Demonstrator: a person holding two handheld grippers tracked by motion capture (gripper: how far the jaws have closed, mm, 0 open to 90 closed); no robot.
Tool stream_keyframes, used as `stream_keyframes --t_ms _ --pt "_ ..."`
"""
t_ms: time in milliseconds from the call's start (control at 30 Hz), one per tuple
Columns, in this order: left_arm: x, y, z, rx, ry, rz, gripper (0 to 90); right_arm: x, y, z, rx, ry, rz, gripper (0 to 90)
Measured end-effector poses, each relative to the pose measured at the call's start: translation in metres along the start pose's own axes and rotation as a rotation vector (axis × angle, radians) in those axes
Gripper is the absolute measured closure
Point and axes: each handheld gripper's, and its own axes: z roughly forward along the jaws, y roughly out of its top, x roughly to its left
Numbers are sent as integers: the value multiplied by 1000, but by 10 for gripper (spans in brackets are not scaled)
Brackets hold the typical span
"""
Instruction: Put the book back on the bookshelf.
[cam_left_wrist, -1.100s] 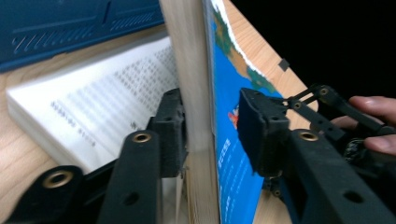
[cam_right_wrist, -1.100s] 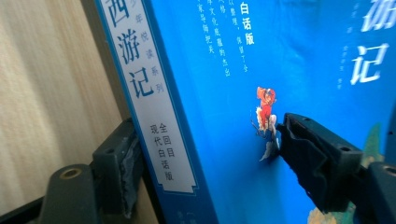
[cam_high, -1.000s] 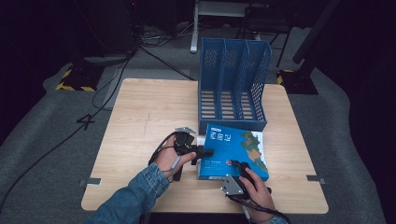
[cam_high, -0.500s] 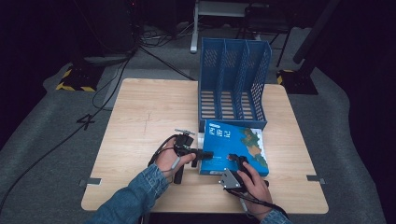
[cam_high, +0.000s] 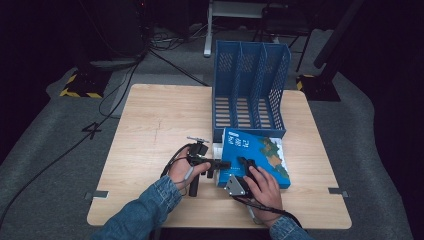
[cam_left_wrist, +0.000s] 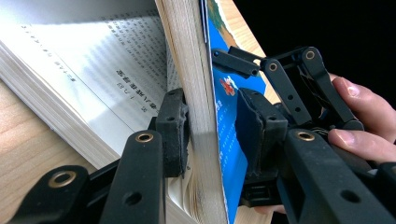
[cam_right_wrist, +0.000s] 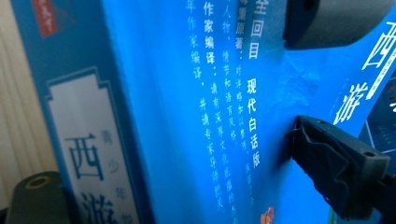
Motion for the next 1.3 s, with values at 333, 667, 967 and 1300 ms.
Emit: stream_keyframes --t_ms 333,667,967,1300 --pt "-1 -1 1 -16 12 -7 632 4 2 3 -13 -40 50 130" --pt "-1 -4 5 -54 32 4 632 10 5 12 -75 -118 87 22" --pt "-1 -4 6 -66 47 22 615 5 12 14 -19 -74 82 62" --pt "0 -4 8 -58 74 78 552 6 15 11 13 -74 16 156"
